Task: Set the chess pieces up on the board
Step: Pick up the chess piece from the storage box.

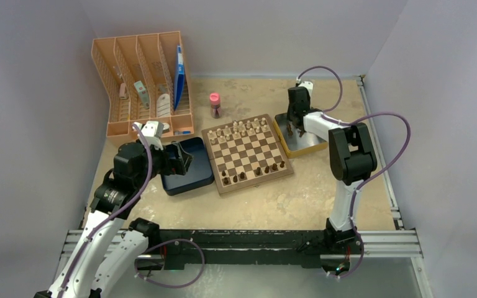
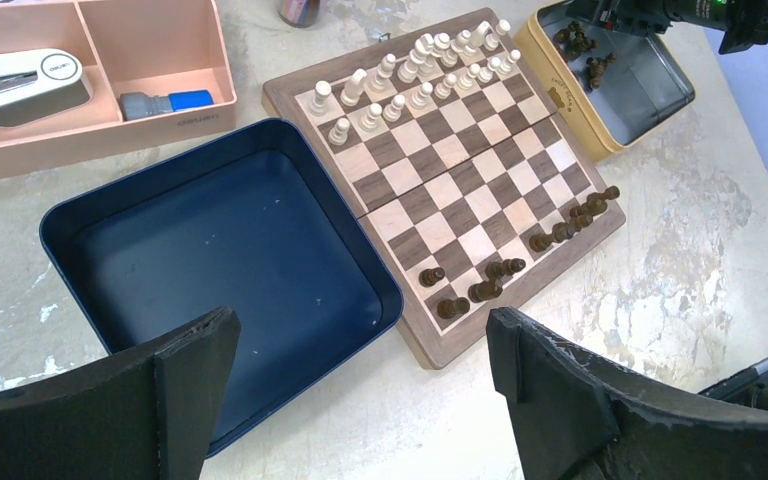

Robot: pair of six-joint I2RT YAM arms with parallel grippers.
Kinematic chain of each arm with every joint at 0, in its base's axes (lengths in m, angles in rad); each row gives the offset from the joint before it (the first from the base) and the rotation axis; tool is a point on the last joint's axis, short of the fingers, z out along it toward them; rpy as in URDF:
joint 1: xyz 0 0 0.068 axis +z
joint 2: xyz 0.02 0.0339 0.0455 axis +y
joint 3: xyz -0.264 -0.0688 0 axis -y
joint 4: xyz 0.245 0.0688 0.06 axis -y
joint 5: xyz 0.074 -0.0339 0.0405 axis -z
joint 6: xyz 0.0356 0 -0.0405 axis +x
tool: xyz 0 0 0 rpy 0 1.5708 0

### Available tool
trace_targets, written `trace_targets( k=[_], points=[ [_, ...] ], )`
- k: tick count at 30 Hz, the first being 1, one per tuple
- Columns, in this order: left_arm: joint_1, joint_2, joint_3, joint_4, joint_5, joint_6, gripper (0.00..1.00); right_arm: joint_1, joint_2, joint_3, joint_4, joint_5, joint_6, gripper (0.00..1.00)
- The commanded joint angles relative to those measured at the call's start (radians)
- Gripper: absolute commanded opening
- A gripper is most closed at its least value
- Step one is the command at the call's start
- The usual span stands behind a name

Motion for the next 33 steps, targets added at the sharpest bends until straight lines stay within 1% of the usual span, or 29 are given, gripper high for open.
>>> trace_targets(
  k=[1, 10, 13, 20, 33],
  points=[
    [0.007, 0.003, 0.004, 0.031, -0.013, 0.003, 0.95, 0.001, -0.016, 0.021, 0.035, 0.002, -0.029, 0.32],
    [0.007, -0.005, 0.004, 0.033, -0.014, 0.002, 0.95, 0.001, 0.005, 0.042, 0.006, 0.022, -0.032, 0.32],
    [0.006, -0.008, 0.004, 0.033, -0.014, 0.004, 0.95, 0.000, 0.024, 0.055, -0.008, 0.020, -0.023, 0.30],
    [0.007, -0.011, 0.002, 0.036, -0.014, 0.007, 0.95, 0.001, 0.027, 0.037, 0.007, 0.024, -0.026, 0.30],
    [0.007, -0.022, 0.002, 0.036, -0.015, 0.008, 0.95, 0.000, 0.012, 0.034, 0.009, 0.046, -0.035, 0.26]
  ],
)
